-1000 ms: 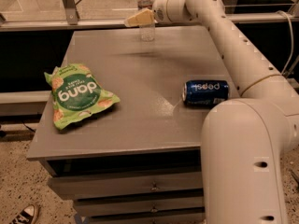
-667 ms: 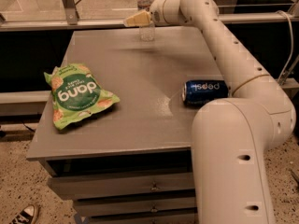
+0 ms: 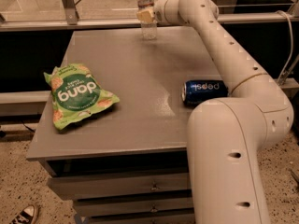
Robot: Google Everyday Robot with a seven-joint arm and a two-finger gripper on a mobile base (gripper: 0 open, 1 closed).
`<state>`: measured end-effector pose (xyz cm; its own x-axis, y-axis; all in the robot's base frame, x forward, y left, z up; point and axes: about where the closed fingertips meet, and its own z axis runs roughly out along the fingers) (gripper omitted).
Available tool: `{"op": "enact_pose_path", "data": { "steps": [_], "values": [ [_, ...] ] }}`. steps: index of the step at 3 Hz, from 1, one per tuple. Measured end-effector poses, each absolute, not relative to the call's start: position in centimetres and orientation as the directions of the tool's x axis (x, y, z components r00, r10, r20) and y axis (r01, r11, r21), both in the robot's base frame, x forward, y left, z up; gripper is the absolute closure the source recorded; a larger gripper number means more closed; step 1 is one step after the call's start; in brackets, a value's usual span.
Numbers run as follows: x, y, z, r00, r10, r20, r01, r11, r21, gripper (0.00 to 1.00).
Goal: Move water bottle near pepsi can
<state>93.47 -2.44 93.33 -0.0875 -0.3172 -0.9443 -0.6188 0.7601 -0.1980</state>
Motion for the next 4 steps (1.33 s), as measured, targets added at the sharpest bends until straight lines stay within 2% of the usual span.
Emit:
{"op": "enact_pose_path", "data": {
  "steps": [1, 2, 4],
  "values": [
    [92.0, -3.5, 94.8, -0.072, -0.325, -0.943, -0.622, 0.754, -0.212, 0.92],
    [85.8, -5.4, 97.3, -0.043, -0.312, -0.949, -0.67, 0.714, -0.204, 1.0],
    [75.0, -10.2, 95.9, -0.043, -0.217, -0.975, -0.743, 0.66, -0.114, 1.0]
  ]
}}
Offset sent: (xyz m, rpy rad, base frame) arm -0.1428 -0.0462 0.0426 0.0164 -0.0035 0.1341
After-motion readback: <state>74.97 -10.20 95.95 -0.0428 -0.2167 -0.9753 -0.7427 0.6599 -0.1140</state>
